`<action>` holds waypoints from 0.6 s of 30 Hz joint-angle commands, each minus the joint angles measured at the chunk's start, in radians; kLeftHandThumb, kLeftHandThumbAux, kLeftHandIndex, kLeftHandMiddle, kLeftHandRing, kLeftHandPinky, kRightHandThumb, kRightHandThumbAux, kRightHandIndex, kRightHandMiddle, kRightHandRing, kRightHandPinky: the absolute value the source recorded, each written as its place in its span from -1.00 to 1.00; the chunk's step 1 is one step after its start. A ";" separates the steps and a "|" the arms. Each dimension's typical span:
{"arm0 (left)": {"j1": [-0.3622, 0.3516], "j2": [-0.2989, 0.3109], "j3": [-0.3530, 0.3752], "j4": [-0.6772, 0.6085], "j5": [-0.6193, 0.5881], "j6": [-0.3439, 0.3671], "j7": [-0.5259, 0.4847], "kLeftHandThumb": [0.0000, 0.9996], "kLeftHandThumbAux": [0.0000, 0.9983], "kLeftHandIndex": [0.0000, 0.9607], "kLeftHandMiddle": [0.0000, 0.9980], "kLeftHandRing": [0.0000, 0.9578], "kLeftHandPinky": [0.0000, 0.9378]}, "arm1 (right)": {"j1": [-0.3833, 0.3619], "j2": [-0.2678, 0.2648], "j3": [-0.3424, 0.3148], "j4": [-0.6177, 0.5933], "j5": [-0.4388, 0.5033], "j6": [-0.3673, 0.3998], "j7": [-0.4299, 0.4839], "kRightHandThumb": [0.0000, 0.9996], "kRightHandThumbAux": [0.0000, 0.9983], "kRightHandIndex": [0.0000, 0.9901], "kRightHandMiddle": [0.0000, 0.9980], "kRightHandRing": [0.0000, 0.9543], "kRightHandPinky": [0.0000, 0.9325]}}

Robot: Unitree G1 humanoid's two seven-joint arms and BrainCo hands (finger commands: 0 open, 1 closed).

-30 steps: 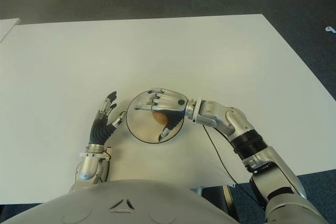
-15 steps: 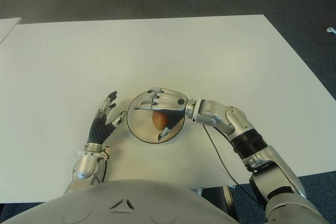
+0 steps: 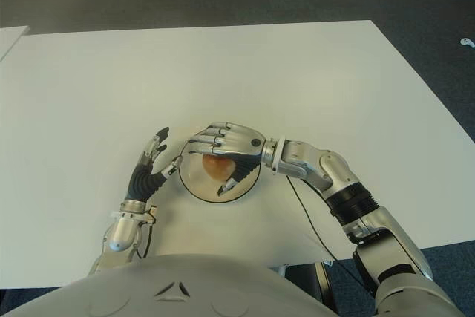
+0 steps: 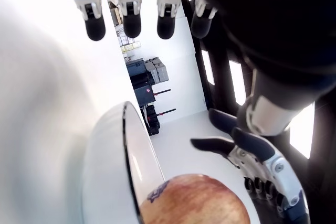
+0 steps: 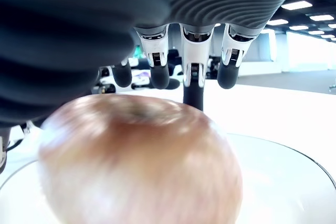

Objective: Put the apples into the plate.

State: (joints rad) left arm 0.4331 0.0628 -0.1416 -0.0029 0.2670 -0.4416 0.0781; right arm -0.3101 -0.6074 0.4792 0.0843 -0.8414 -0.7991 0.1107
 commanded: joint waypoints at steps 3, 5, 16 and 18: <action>0.009 0.012 -0.016 -0.019 0.016 0.043 -0.013 -1.00 0.10 -1.00 -1.00 -1.00 -1.00 | 0.020 0.008 -0.012 0.009 0.046 0.005 0.010 -0.95 -0.35 -1.00 -1.00 -1.00 -1.00; 0.009 0.014 -0.018 -0.021 0.017 0.049 -0.013 -1.00 0.09 -1.00 -1.00 -1.00 -1.00 | 0.021 0.009 -0.013 0.012 0.050 0.004 0.009 -0.95 -0.37 -1.00 -1.00 -1.00 -1.00; 0.005 0.019 -0.025 -0.022 0.008 0.055 -0.008 -1.00 0.10 -1.00 -1.00 -1.00 -1.00 | 0.028 0.021 -0.016 0.029 0.065 0.000 0.002 -0.93 -0.43 -1.00 -1.00 -1.00 -1.00; 0.002 0.019 -0.024 -0.016 0.008 0.048 -0.004 -1.00 0.11 -1.00 -1.00 -1.00 -1.00 | 0.029 0.022 -0.017 0.029 0.068 -0.001 0.003 -0.93 -0.43 -1.00 -1.00 -1.00 -1.00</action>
State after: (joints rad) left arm 0.4379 0.0699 -0.1680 -0.0298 0.2737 -0.3962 0.0774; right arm -0.2881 -0.5887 0.4675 0.1042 -0.7818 -0.7993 0.1101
